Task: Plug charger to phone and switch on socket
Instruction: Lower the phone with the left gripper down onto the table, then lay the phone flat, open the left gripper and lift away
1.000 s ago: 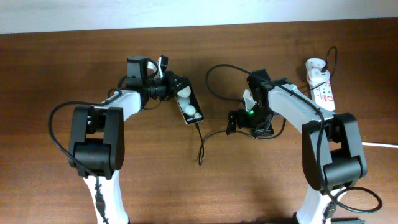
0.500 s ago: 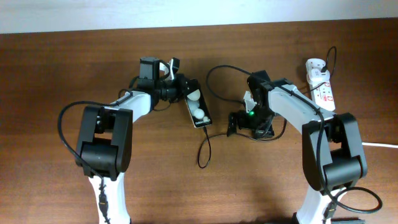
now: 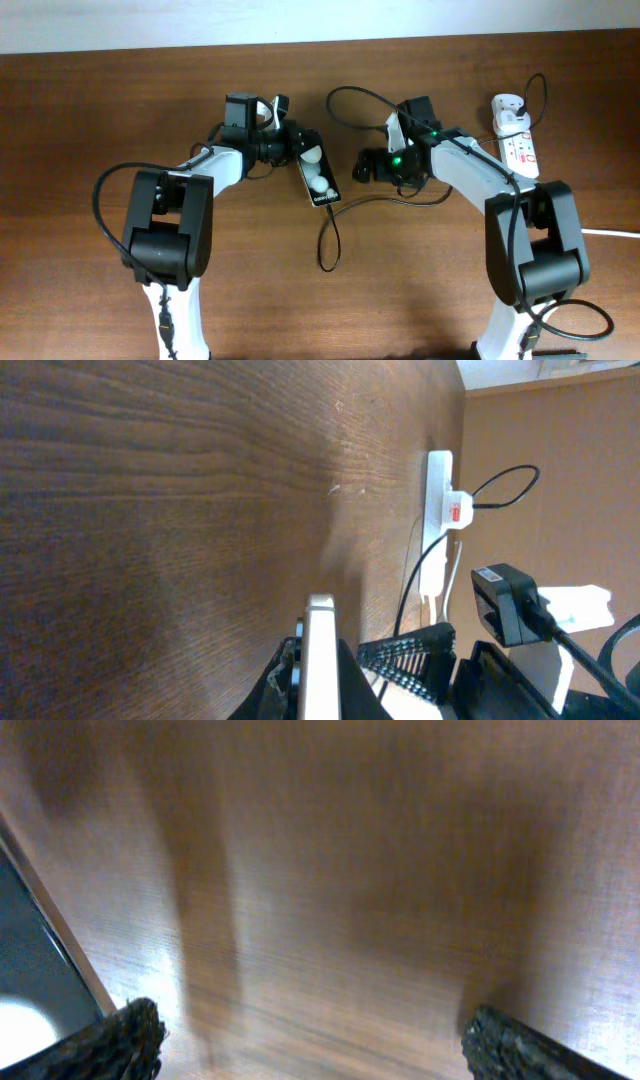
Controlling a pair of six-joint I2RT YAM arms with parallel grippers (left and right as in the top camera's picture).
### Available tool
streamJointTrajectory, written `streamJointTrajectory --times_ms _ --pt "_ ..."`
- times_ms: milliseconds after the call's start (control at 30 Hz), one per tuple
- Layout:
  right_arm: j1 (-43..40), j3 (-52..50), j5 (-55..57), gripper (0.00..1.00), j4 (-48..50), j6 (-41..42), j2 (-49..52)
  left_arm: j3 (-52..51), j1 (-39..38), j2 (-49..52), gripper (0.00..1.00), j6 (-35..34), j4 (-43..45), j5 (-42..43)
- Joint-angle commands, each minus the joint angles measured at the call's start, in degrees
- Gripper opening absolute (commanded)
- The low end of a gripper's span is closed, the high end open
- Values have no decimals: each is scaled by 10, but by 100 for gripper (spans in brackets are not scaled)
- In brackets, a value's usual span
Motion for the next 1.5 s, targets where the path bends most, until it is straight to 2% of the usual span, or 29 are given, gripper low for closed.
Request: streamJointTrajectory --times_ms 0,233,333,367,467,500,533,600,633,700,733,1000,1167,1367,1467 --pt "-19 0 6 99 49 12 10 5 -6 1 0 37 -15 7" --pt "-38 104 -43 99 56 11 3 5 -18 2 0 58 -37 18" --pt "-38 110 -52 99 56 11 -16 5 -22 3 1 58 -37 18" --pt "-38 110 -52 99 56 11 -22 5 -24 9 5 58 -39 18" --pt "-38 110 -62 99 50 9 -26 5 -32 29 3 58 -40 18" --pt "-38 110 -62 99 47 9 -26 5 -33 36 7 57 -40 21" --pt "-38 110 -62 99 44 9 -26 5 -33 41 14 58 -40 22" --pt "-38 110 -62 99 38 9 -26 5 -33 42 18 57 -40 22" --pt "-38 110 -62 99 31 9 -26 5 -33 42 29 57 -40 22" --pt "-38 110 -62 99 21 9 -26 5 -33 42 74 57 -40 23" --pt "-38 110 -62 99 19 9 -26 5 -33 42 99 57 -40 22" --pt "-38 110 -62 99 2 9 -26 5 -27 42 99 56 -41 16" --pt "-38 110 -62 99 2 9 -26 49 -27 42 99 58 -163 -62" --pt "-38 110 -62 99 2 9 -26 136 -28 42 99 58 -360 -219" --pt "-38 110 -62 99 2 9 -26 159 -28 42 99 58 -402 -251"
